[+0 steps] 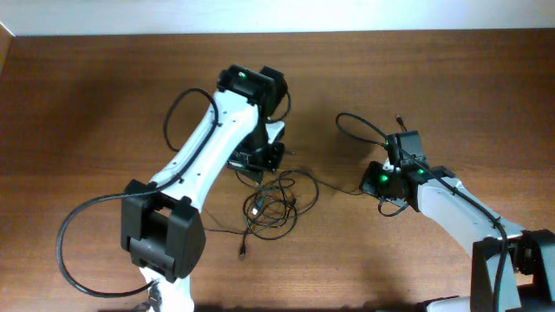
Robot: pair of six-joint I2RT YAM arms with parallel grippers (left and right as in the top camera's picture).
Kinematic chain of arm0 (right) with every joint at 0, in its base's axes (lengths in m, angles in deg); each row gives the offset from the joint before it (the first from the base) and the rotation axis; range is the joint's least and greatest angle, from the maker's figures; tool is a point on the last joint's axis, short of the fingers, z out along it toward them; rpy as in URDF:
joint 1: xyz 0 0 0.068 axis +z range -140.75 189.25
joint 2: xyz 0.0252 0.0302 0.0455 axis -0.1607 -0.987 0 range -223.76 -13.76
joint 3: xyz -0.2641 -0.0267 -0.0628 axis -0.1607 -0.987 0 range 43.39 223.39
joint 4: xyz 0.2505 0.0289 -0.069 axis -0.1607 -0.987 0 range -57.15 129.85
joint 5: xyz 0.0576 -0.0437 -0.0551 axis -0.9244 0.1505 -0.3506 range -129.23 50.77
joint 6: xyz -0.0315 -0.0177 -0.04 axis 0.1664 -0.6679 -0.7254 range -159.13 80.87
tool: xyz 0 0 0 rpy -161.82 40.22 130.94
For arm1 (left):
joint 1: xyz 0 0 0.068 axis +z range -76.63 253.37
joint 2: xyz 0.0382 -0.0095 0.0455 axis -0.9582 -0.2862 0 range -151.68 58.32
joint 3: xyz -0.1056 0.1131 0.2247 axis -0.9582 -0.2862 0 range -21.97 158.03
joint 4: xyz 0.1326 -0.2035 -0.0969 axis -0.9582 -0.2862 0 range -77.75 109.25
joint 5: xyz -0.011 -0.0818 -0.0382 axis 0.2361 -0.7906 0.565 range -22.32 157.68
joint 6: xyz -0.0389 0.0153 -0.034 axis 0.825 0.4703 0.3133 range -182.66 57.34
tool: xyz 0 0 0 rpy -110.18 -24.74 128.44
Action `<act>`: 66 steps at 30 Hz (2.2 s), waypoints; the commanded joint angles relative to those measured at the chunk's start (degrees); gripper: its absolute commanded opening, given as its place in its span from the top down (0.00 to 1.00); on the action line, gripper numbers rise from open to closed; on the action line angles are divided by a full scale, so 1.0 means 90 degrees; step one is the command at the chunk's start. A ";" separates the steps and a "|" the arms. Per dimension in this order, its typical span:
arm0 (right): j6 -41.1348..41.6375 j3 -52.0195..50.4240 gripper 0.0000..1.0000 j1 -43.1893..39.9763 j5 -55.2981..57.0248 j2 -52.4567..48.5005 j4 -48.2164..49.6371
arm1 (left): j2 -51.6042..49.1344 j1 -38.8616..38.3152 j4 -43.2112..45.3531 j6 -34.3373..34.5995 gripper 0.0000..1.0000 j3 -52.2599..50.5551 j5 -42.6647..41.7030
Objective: Untangle cables
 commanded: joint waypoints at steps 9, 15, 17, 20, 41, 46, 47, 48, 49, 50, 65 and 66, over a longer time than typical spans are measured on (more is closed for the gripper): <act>0.0029 -0.0039 0.96 -0.0015 0.0007 0.0024 0.0002 | 0.1292 -0.0158 0.1506 -0.0010 1.00 -0.1727 -0.0068; 0.0029 -0.0039 0.96 -0.0015 0.0007 0.0024 0.0002 | 0.1290 -0.0131 0.2361 -0.0012 0.99 -0.2914 0.0000; 0.0029 -0.0039 0.96 -0.0015 0.0007 0.0024 0.0005 | 0.1290 -0.0134 0.2482 -0.0012 0.94 -0.3211 0.0000; 0.0029 -0.0039 0.96 -0.0015 0.0007 0.0024 0.0005 | 0.1285 -0.0134 0.2715 -0.0012 0.80 -0.3684 -0.0022; 0.0029 -0.0039 0.96 -0.0015 0.0007 0.0024 0.0007 | 0.1294 -0.0119 0.4090 -0.0274 1.00 -0.4750 -0.0019; 0.0029 -0.0039 0.96 -0.0015 0.0010 0.0024 0.0007 | 0.1681 -0.0121 0.3971 -0.0272 1.00 -0.4415 -0.0019; 0.0029 -0.0039 0.96 -0.0015 0.0010 0.0024 0.0007 | 0.1734 -0.0121 0.3956 -0.0272 0.97 -0.4415 -0.0019; 0.0029 -0.0039 0.96 -0.0015 0.0010 0.0024 0.0007 | 0.1753 -0.0129 0.3876 -0.0272 0.87 -0.4415 -0.0022; 0.0029 -0.0039 0.96 -0.0015 0.0007 0.0024 0.0010 | 0.1753 -0.0126 0.3779 -0.0270 0.93 -0.4415 -0.0024; 0.0029 -0.0039 0.95 -0.0015 0.0007 0.0024 0.0012 | 0.1753 -0.0126 0.3708 -0.0272 0.93 -0.4415 -0.0024; 0.0029 -0.0039 0.95 -0.0015 0.0010 0.0024 0.0010 | 0.1751 -0.0138 0.3638 -0.1018 0.69 -0.4862 -0.0146; 0.0029 -0.0039 0.95 -0.0015 0.0010 0.0024 0.0010 | 0.1751 -0.0138 0.3662 -0.1022 0.69 -0.4913 -0.0168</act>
